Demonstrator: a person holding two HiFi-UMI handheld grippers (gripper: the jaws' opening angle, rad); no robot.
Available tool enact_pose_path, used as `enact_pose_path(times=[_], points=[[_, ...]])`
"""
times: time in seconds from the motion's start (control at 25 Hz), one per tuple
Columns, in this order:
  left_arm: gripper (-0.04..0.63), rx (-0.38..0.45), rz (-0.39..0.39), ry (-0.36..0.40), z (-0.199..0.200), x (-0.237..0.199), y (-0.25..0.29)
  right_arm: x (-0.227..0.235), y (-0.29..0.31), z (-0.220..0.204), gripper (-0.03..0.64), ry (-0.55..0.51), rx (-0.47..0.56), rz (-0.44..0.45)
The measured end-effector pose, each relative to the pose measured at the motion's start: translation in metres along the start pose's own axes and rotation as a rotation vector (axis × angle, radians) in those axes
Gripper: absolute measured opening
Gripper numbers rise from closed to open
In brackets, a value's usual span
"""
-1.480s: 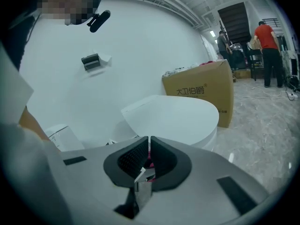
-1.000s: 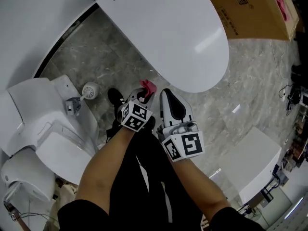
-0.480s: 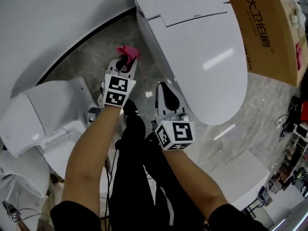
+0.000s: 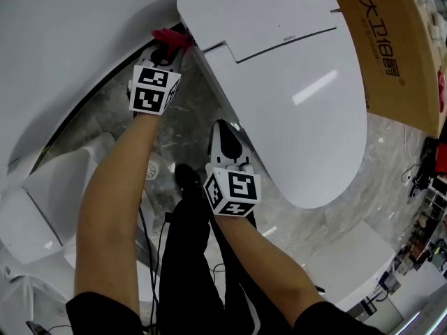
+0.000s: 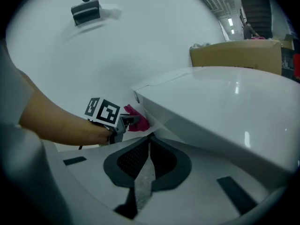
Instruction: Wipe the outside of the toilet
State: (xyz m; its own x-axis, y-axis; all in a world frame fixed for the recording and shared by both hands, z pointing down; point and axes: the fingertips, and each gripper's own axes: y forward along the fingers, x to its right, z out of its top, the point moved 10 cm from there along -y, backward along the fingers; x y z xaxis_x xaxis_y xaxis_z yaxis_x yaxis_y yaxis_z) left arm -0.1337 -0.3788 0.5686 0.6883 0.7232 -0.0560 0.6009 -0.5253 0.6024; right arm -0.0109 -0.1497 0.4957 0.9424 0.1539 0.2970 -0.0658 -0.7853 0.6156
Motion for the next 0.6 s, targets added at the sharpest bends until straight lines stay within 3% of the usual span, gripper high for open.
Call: enact_pose_path(times=[0.28, 0.44, 0.6], points=[[0.075, -0.08, -0.078, 0.208, -0.001, 0.002, 0.03, 0.012, 0.01, -0.019, 0.038, -0.009, -0.044, 0.01], [0.074, -0.087, -0.089, 0.164, -0.001, 0.01, 0.025, 0.016, -0.003, -0.029, 0.038, 0.015, -0.045, -0.001], [0.074, -0.083, -0.128, 0.176, -0.008, 0.031, 0.018, 0.02, -0.016, -0.045, 0.038, 0.044, -0.054, -0.031]])
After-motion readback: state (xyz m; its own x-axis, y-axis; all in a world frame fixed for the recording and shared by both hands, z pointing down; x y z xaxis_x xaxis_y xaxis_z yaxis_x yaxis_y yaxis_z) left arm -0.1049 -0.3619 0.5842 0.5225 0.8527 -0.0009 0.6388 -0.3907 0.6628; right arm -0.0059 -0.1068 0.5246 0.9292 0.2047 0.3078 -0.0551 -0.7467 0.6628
